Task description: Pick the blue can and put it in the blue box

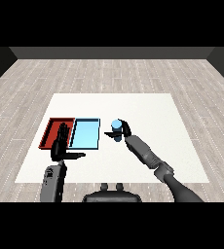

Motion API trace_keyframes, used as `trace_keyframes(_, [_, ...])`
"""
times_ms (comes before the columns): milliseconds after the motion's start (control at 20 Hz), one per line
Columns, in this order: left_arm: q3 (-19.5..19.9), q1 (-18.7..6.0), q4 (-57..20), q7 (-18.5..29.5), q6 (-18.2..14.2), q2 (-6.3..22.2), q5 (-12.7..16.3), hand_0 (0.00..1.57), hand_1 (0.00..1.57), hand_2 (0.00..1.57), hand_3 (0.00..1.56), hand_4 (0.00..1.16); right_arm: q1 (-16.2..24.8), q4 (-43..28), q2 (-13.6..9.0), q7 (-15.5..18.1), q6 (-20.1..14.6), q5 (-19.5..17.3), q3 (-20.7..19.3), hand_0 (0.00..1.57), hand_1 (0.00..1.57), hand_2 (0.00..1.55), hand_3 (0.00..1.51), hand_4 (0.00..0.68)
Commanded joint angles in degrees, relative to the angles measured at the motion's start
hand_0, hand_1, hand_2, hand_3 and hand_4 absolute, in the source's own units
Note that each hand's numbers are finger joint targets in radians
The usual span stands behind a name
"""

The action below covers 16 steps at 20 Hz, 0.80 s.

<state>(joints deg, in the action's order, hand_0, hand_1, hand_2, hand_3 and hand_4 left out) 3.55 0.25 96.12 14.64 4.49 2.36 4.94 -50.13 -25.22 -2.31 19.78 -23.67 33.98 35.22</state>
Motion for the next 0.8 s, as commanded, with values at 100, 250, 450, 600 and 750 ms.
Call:
trace_keyframes(100, [-2.66, -0.3, -0.61, -0.56, 0.13, -1.29, -1.04, 0.0, 0.0, 0.0, 0.0, 0.0, 3.72, -14.56, -6.67, -3.71, -0.53, -4.31, -0.04, 1.53, 1.53, 1.48, 1.41, 0.571])
trace_keyframes(250, [-8.13, -4.21, 0.15, -3.51, -3.46, -2.26, -6.37, 0.0, 0.0, 0.0, 0.0, 0.0, 6.59, -19.71, -11.81, -3.36, 0.73, -4.94, -0.41, 1.53, 1.53, 1.48, 1.4, 0.571])
trace_keyframes(450, [-12.35, -3.62, -2.25, -2.63, -5.51, -2.31, -5.54, 0.0, 0.0, 0.0, 0.0, 0.0, 13.39, -34.12, -16.09, -5.97, -2.92, -7.35, -0.08, 1.51, 1.51, 1.47, 1.41, 0.585])
trace_keyframes(600, [-13.2, -5.98, -0.93, -6.95, -6.89, -2.34, -4.54, 0.0, 0.0, 0.0, 0.0, 0.0, 15.9, -42.66, -17.84, -9.91, -4.8, -9.81, -0.84, 1.5, 1.5, 1.47, 1.4, 0.581])
trace_keyframes(750, [-14.0, -6.55, -1.34, -7.07, -7.99, -2.35, -4.52, 0.0, 0.0, 0.0, 0.0, 0.0, 16.06, -45.45, -14.9, -14.39, -6.65, -14.61, -1.97, 1.5, 1.5, 1.47, 1.4, 0.581])
